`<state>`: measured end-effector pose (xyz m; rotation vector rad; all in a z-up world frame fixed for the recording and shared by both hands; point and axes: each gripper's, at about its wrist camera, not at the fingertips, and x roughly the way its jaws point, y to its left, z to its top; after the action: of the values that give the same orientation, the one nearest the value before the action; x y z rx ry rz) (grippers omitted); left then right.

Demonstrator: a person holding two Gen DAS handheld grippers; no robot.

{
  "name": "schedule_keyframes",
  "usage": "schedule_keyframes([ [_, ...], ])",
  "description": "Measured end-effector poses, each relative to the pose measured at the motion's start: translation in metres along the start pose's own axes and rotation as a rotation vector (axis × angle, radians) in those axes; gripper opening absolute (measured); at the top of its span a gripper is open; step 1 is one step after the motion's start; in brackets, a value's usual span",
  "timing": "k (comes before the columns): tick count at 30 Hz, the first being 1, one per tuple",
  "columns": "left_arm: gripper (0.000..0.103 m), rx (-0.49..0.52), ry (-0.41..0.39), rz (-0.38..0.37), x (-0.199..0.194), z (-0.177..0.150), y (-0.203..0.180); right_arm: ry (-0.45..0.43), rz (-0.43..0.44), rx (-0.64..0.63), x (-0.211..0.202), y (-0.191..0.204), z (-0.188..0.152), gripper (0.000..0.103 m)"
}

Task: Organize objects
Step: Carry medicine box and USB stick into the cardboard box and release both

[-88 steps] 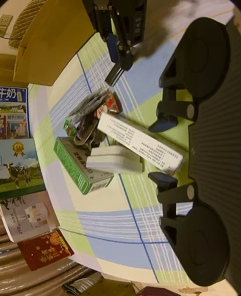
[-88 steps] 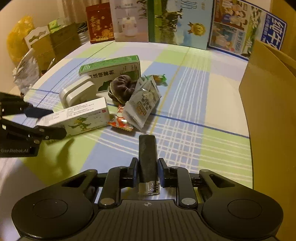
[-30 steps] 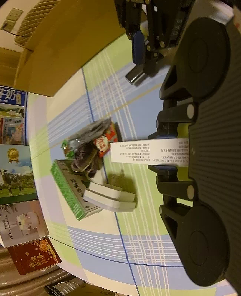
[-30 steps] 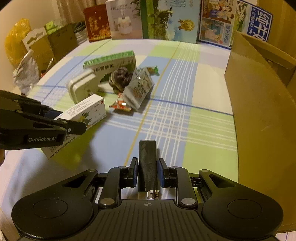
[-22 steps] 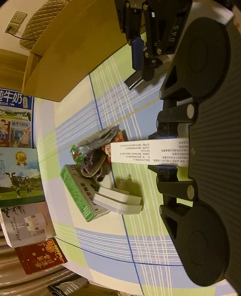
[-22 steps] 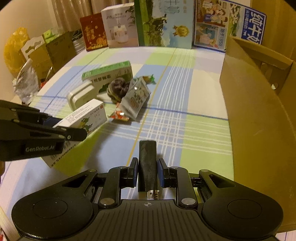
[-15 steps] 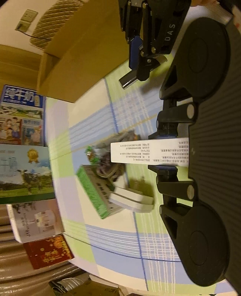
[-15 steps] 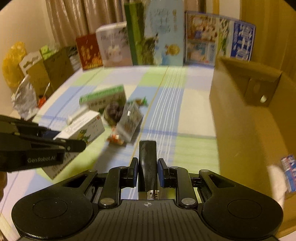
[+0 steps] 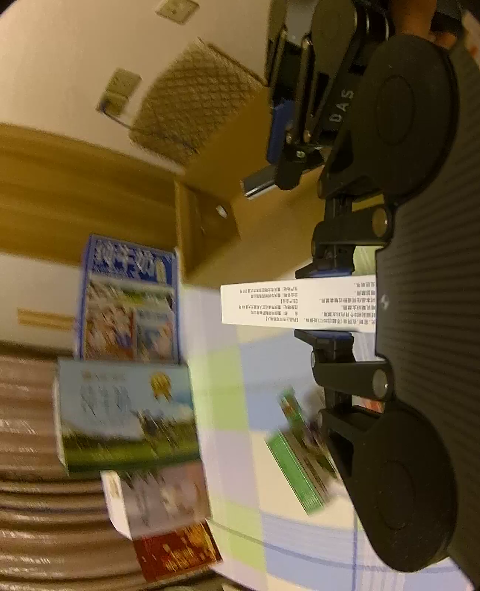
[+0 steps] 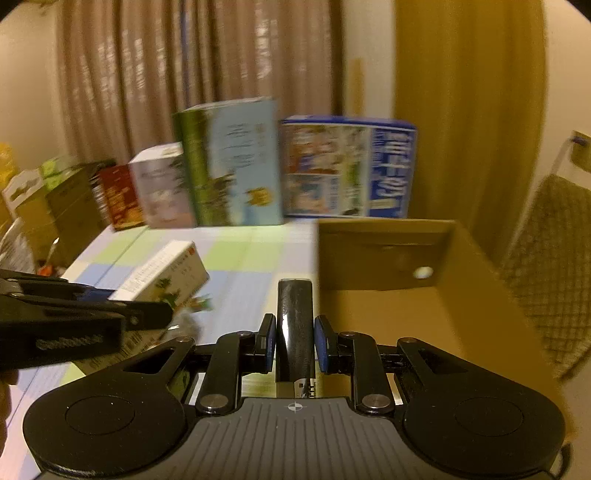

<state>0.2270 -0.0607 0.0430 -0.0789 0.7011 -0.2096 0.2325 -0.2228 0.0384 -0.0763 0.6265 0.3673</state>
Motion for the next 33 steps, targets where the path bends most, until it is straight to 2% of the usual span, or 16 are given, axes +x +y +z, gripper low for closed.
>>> schedule_keyframes([
  [7,0.021,0.007,-0.048,-0.104,0.011,0.024,-0.058,0.011,-0.095,0.043,-0.019,-0.065,-0.003,0.019],
  [16,0.021,0.053,-0.032,-0.171,0.044,0.029,-0.117,0.028,-0.153,0.102,-0.036,-0.118,-0.017,0.019],
  [17,0.022,0.047,-0.029,-0.177,0.051,0.028,-0.119,0.033,-0.157,0.111,-0.035,-0.123,-0.019,0.019],
  [18,0.030,0.040,-0.017,-0.181,0.055,0.026,-0.119,0.041,-0.160,0.119,-0.035,-0.127,-0.021,0.019],
  [19,0.034,0.039,0.007,-0.178,0.059,0.023,-0.119,0.050,-0.158,0.129,-0.034,-0.131,-0.023,0.019],
  [23,0.034,0.076,0.023,-0.124,0.061,0.015,-0.115,0.062,-0.143,0.151,-0.034,-0.140,-0.028,0.019],
  [33,0.035,0.045,-0.015,-0.092,0.045,0.019,-0.089,0.067,-0.082,0.184,-0.024,-0.133,-0.023,0.019],
])
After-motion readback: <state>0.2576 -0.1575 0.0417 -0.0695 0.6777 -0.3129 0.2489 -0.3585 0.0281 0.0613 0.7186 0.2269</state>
